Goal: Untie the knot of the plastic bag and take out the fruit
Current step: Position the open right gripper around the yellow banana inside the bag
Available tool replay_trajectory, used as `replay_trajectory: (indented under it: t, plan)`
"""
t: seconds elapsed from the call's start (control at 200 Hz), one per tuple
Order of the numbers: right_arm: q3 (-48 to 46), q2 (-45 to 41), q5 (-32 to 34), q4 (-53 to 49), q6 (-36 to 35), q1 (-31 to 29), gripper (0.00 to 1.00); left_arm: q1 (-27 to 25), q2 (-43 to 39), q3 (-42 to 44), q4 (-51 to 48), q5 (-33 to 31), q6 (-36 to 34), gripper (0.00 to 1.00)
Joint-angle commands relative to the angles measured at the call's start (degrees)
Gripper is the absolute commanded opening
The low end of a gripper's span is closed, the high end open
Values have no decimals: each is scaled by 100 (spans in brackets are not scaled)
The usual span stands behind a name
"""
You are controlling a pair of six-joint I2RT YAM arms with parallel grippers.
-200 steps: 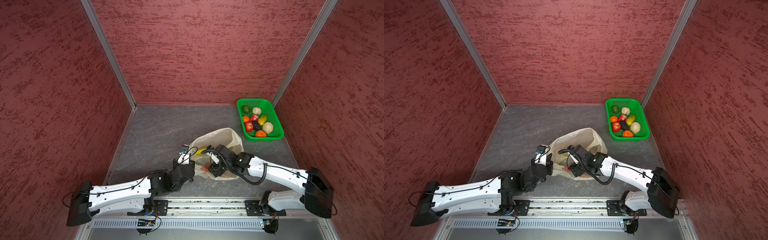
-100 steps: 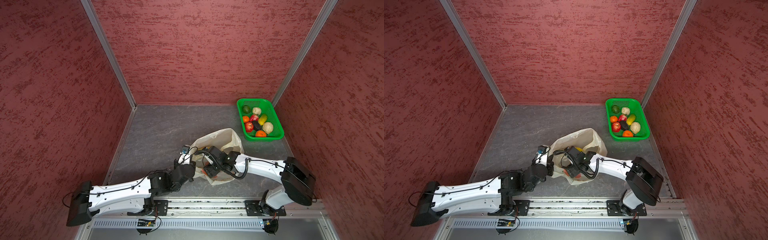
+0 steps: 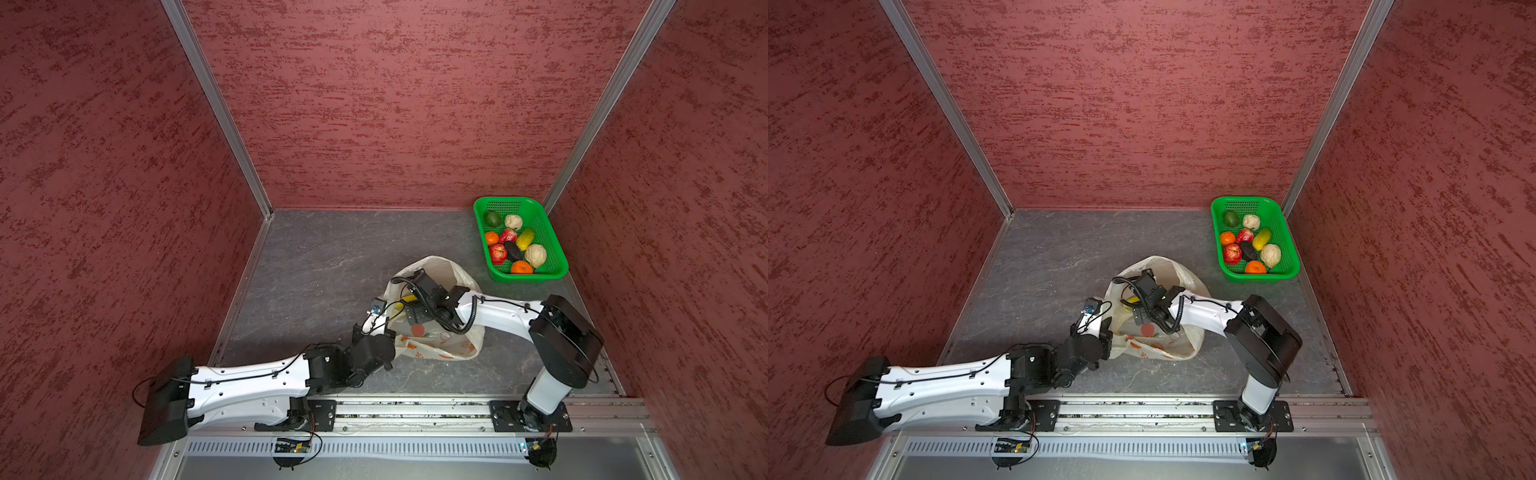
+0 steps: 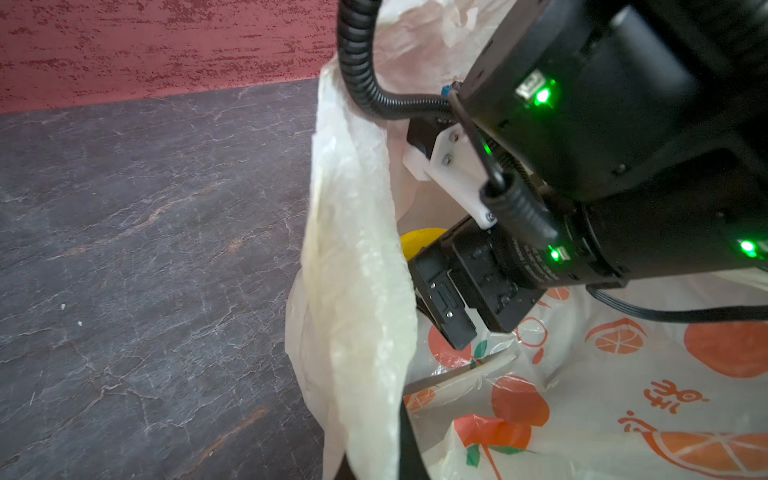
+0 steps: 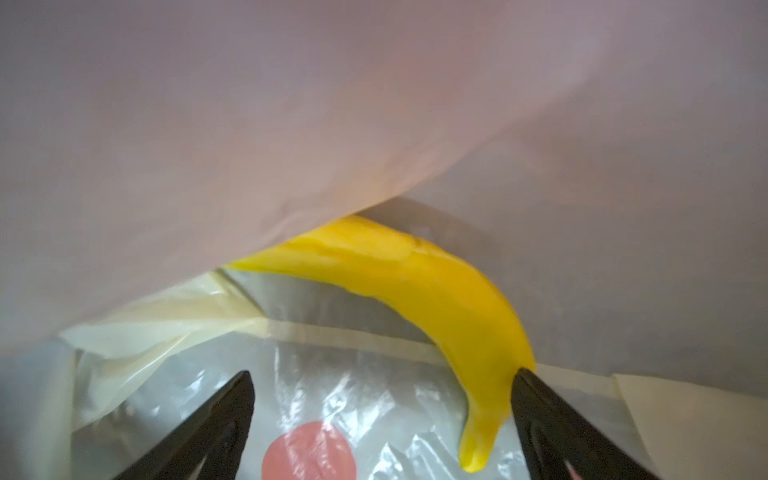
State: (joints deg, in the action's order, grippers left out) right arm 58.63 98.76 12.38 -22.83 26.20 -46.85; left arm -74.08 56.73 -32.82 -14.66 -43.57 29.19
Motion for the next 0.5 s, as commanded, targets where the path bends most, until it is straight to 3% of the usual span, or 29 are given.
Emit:
replay_trajectory:
  t: [0.0,0.311,0.491]
  plan:
    - [-9,120,165,383,440,79,98,-109,123,68,127,21,140,0]
    - [593,215,-859,-152,2402,86,98,-464,208,138,163,-70,569,0]
    - [688,396,-472,-148,2749,149,98,-492,241,99,172,-123,596,0]
